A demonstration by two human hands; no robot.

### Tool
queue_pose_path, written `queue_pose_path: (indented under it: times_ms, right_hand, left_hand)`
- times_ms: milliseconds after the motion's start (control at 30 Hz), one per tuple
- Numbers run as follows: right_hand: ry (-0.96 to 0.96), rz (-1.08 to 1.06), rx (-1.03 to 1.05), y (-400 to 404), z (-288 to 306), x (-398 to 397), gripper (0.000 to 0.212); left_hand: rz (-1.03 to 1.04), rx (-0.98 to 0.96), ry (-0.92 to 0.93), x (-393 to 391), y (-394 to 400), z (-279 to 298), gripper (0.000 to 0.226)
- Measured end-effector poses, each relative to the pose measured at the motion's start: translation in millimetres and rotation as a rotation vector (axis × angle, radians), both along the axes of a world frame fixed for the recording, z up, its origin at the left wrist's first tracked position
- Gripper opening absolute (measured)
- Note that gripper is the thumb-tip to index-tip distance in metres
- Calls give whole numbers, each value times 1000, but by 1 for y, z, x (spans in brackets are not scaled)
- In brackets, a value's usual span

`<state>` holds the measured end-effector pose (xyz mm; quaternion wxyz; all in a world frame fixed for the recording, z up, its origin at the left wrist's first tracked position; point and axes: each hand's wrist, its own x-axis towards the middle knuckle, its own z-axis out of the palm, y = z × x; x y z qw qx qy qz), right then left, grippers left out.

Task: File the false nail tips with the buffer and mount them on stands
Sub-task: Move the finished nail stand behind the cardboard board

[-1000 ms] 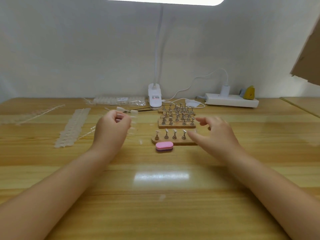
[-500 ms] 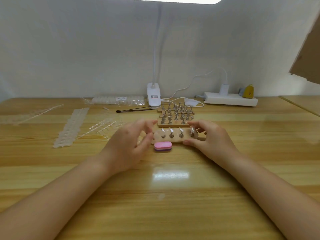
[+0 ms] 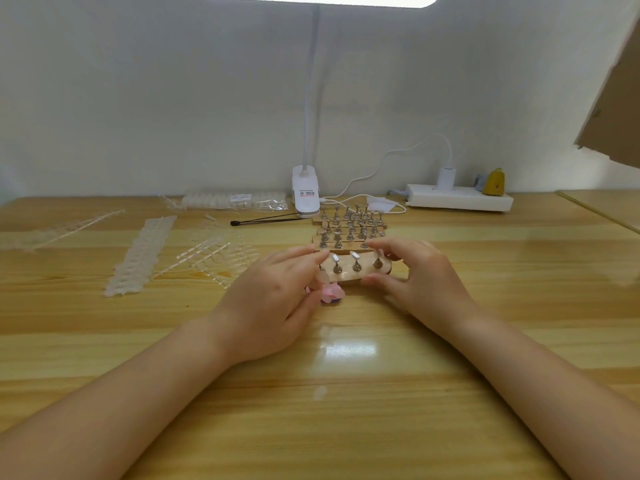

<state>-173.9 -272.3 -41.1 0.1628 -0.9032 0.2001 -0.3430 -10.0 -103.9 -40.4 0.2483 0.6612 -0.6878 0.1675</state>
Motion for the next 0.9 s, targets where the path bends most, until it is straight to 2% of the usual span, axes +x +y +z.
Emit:
queue_pose_path:
  times_ms: [133,233,333,500,600,700,900]
  right_hand:
    - [64,5,15,-3,-2,1,44]
    - [147,-9,31,-5,-4,2,48]
    - [209,-31,6,-4,-4,3,53]
    - [179,-6,-149,0,-5,5,41]
    - [146,-5,-180,2,-6,5,37]
    - [135,-5,-176,4,-5,5,39]
    - [152,5,-148,6,-4,4,41]
  left_hand:
    - [43,29,45,2,-1,-1,43]
    - [45,35,54,2,-2,-2,34]
    - [49,37,38,1,-1,-3,39]
    - [24,8,35,-1,1,1,28]
    - [63,-63,148,-4,3,4,16]
    - [173,-112,240,-3,3,6,20]
    - [171,-123,132,1,4,3,29]
